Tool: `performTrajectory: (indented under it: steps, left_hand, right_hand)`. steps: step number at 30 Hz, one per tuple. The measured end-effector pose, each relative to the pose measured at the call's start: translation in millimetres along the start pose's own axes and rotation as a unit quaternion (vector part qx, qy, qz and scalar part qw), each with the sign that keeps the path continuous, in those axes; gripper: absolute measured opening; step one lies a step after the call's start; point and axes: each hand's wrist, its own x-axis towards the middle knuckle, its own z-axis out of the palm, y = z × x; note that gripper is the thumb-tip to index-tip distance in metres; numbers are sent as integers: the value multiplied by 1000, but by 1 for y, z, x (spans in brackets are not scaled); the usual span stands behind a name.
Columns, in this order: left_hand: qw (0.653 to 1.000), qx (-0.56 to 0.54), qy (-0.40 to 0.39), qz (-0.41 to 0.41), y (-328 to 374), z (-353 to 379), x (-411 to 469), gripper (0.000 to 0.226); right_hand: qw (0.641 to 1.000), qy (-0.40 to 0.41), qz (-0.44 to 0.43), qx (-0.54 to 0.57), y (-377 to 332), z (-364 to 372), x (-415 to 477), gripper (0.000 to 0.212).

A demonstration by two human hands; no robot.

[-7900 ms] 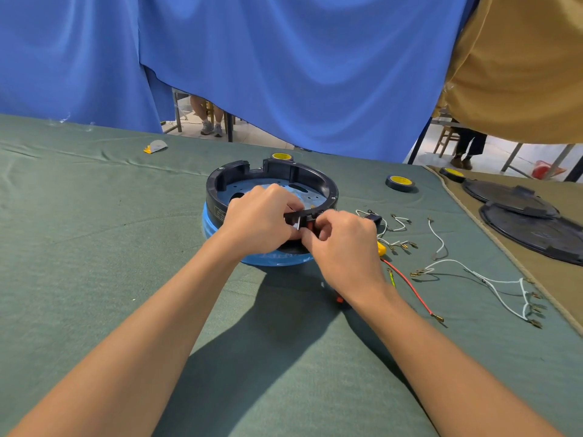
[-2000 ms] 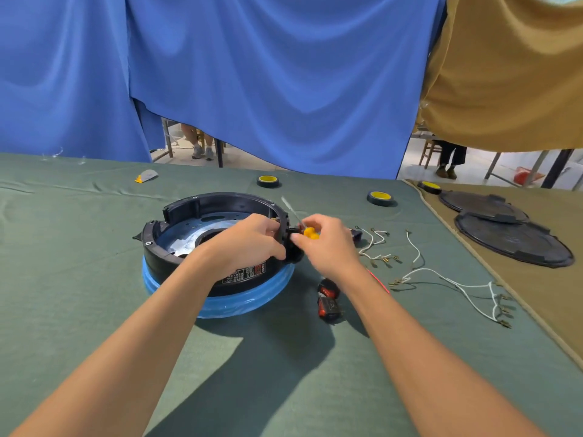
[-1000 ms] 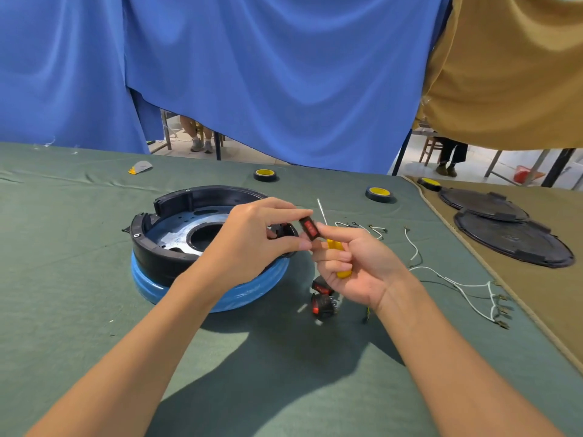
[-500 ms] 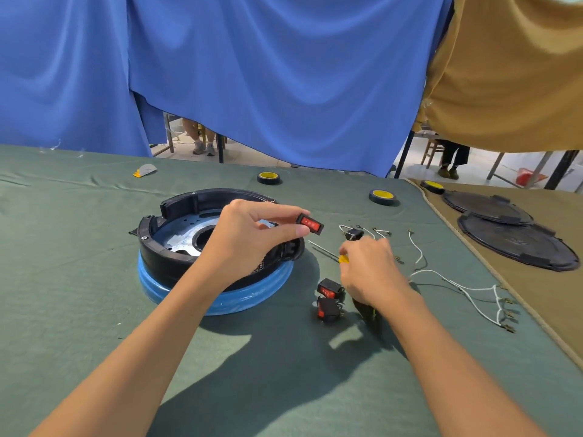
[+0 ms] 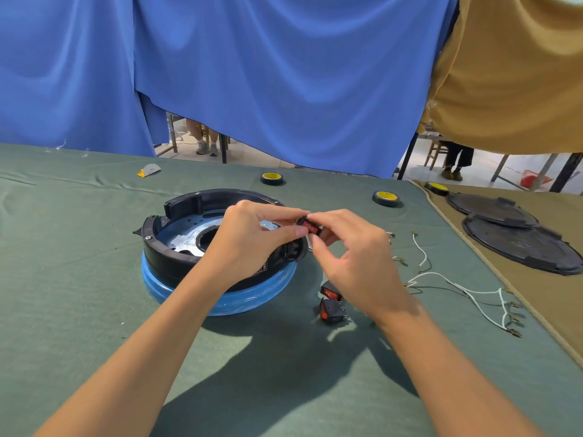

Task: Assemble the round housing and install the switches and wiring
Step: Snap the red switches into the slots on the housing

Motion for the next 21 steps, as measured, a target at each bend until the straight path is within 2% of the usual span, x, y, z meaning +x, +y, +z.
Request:
performTrajectory:
  steps: [2, 4, 5, 7, 8, 10, 11, 14, 18, 20, 21]
  left_hand:
    - [999, 45, 25, -19, -1, 1, 0, 38]
    - [983, 176, 37, -43, -1, 4, 1, 54]
    - [967, 247, 19, -63, -1, 5, 2, 59]
    - [937, 329, -44, -109, 0, 5, 5, 51]
    - [933, 330, -76, -120, 0, 3, 6, 40]
    - [940, 292, -123, -126, -2, -5, 8, 21]
    - [943, 275, -137, -126, -3, -12, 8, 19]
    - [951, 217, -190, -112, -6, -40, 6, 38]
    - [946, 180, -246, -105, -5, -68, 5, 70]
    - [941, 194, -254, -110, -6, -69, 7, 65]
    - [943, 202, -241, -108, -6, -66, 8, 53]
  right_hand:
    - [999, 19, 49, -4, 2, 2, 0, 27]
    - [982, 34, 180, 40, 6, 3, 2, 32]
    - [964, 26, 255, 78, 9, 4, 2, 34]
    - [919, 0, 357, 166, 15, 5, 0, 35]
    - [902, -13, 382, 199, 18, 6, -2, 36]
    - [888, -40, 393, 236, 19, 8, -4, 38]
    - [887, -52, 387, 246, 18, 9, -5, 41]
    - [889, -65, 375, 254, 16, 14, -5, 47]
    - [894, -79, 367, 243, 9, 19, -6, 41]
    - [891, -81, 369, 253, 6, 20, -6, 35]
    - [891, -79, 367, 253, 5, 20, -6, 31]
